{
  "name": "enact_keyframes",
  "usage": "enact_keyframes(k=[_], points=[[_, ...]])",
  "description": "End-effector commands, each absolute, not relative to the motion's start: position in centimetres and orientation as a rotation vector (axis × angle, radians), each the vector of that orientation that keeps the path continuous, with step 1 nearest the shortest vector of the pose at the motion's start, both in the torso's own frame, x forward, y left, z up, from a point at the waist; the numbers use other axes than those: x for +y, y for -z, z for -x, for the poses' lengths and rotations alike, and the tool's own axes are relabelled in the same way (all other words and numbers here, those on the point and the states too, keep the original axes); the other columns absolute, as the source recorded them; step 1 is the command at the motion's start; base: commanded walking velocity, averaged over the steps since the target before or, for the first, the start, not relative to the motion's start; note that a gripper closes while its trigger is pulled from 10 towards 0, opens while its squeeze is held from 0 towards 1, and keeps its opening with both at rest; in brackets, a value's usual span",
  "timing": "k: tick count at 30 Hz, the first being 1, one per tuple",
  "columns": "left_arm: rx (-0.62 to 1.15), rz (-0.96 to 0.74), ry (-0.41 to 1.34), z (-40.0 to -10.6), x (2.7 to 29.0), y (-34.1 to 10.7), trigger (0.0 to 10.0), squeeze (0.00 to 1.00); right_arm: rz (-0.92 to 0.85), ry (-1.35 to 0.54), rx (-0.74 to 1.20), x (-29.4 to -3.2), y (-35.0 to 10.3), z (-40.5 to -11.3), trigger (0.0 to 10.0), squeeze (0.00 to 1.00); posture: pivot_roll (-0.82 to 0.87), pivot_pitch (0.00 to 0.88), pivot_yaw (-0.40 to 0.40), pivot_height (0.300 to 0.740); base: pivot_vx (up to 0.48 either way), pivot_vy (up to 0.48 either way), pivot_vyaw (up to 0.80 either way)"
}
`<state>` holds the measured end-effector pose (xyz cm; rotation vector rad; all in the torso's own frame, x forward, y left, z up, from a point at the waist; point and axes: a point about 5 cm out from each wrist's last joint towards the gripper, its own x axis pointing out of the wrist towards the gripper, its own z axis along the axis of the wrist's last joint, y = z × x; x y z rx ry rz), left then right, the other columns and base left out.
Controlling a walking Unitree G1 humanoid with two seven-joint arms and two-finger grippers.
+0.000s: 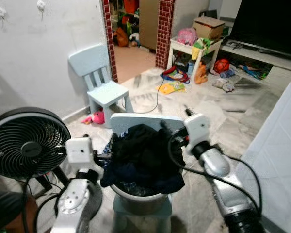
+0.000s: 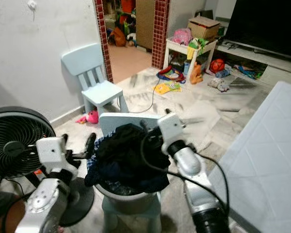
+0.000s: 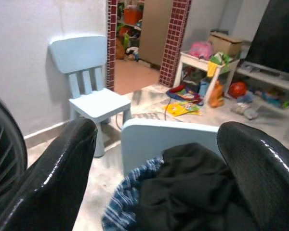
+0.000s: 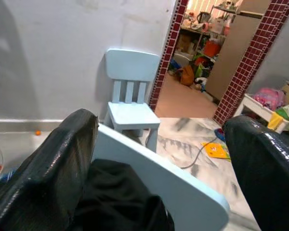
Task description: Hang hanger
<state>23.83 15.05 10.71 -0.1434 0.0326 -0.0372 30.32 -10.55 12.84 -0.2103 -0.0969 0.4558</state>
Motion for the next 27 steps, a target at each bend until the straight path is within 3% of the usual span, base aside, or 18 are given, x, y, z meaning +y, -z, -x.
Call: enact_keyframes(k=[1,16,27], points=[[0.022,0.154,0.059,-24.1,14.2,-11.0,10.0,0.00,0.220,-0.427,-0.099,-11.6,-13.1,-30.4,10.0,0.00,-0.03,0.000,-0.005,0.740,0.281,0.000,0.00],[0.074,0.134,-0.006,-24.0,15.0,-10.4,10.0,0.00,0.231,-0.431,-0.087,-11.8,-13.0,-30.5,10.0,0.00,-0.03,0.000,-0.017,0.740,0.000,0.000,0.00],[0.365,-0.082,0.128,-24.2,17.9,-7.1,10.0,0.00,0.239,-0.443,-0.053,-12.6,-13.0,-30.0,10.0,0.00,-0.04,0.007,-0.029,0.740,0.000,0.000,0.00]])
